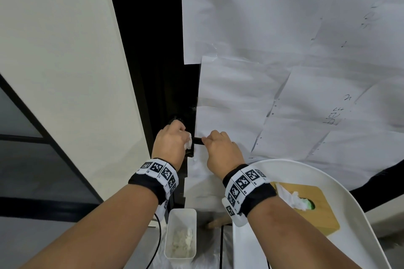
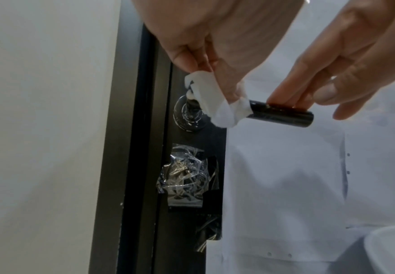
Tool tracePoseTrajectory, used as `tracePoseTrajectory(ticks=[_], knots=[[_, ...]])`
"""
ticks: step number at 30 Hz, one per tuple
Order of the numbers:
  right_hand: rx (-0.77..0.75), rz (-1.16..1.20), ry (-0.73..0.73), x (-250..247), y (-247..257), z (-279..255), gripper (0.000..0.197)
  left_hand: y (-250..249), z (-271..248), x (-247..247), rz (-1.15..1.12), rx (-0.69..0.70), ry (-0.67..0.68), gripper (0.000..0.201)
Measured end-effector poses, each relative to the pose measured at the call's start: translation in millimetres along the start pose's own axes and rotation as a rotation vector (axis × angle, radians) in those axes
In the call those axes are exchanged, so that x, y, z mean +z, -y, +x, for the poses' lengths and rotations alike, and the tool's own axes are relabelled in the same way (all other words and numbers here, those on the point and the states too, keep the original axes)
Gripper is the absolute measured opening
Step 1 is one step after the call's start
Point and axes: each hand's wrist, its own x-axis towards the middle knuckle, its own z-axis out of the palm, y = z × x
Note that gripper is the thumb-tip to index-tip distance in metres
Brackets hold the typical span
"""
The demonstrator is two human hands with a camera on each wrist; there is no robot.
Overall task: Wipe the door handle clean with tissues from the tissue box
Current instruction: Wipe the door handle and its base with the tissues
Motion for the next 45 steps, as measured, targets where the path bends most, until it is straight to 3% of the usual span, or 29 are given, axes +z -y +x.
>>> tracePoseTrajectory(ticks=[2, 6, 10, 14, 18, 26, 31, 34, 36, 39, 43, 45], knots=[[-0.001, -0.017, -0.032, -0.5, -0.4, 2.4, 0.046, -1.5, -1.2, -1.5, 0.063, 0.043, 0.01, 0.003], [-0.017, -0.06, -0.097, 2.5, 2.7, 6.1, 0.032, 0.3, 5.7, 1.2, 0.158, 0.105, 0.086, 0.02], [0.002, -0.023, -0.107, 8.6, 5.4, 8.6, 0.03, 0.0, 11.1, 0.6, 0.15, 0.13, 0.167, 0.031], [0.015, -0.012, -0.103, 9.4, 4.3, 10.4, 0.032, -1.4, 7.3, -2.6, 0.088, 0.108, 0.174, 0.024], [0.022, 0.0, -0.09, 7.9, 4.7, 11.5, 0.032, 3.8, 1.1, 3.2, -0.014, -0.01, 0.139, 0.018], [0.045, -0.006, -0.083, 5.9, 7.4, 10.9, 0.031, 8.2, 6.4, 10.8, 0.077, 0.024, 0.233, 0.017], [0.036, -0.019, -0.078, 4.9, 6.0, 10.3, 0.033, 7.4, 0.5, 3.5, -0.071, 0.003, 0.094, 0.004], [0.029, -0.017, -0.083, 6.0, 5.0, 10.6, 0.034, 8.7, -12.7, 5.3, -0.214, -0.058, -0.038, 0.024], [0.032, -0.013, -0.09, 6.9, 4.7, 11.4, 0.033, 7.5, -16.6, 5.7, -0.216, -0.045, -0.058, 0.028], [0.039, -0.008, -0.092, 7.3, 5.5, 11.7, 0.031, 9.0, -12.7, 8.7, -0.13, -0.011, -0.008, 0.021], [0.041, -0.011, -0.085, 6.9, 6.3, 12.0, 0.032, 12.9, -6.1, 11.4, -0.027, 0.008, 0.107, 0.031], [0.04, -0.013, -0.083, 6.4, 6.0, 12.1, 0.032, 10.9, -2.9, 7.9, 0.044, 0.031, 0.131, 0.027]])
